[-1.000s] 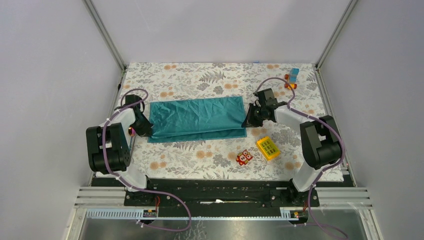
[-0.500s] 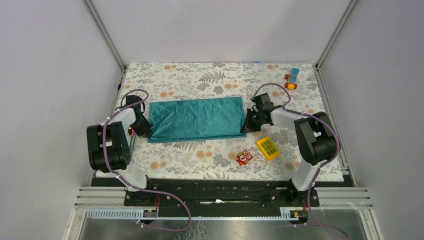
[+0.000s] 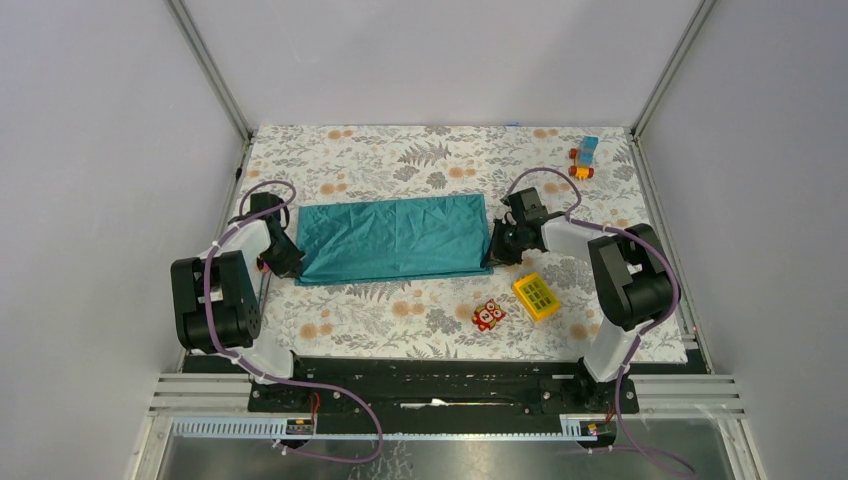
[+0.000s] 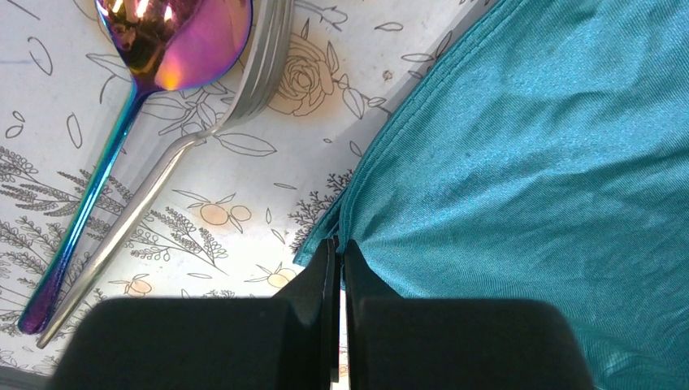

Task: Fold the napkin into a case and place the utensils inside
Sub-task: Fold and flatten the napkin at the center of the board.

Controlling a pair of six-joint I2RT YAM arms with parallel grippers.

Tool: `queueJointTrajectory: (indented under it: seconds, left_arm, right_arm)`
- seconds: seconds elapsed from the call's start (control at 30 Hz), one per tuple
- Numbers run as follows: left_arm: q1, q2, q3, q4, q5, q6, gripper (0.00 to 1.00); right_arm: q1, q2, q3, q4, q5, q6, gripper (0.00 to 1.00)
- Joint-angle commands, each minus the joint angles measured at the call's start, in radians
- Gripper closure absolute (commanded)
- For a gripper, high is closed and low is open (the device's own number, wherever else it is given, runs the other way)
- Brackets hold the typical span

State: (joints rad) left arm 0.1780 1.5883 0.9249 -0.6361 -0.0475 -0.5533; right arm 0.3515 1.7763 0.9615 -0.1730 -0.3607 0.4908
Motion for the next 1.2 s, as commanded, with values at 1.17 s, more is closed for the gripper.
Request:
queueJointTrajectory:
  seconds: [1.17]
  left_arm:
    - [0.009,-0.006,-0.011,-0.030,-0.089,-0.025,0.82]
  right_arm:
    - [0.007,0.013,-0.005,0.012,-0.009,-0.015,0.96]
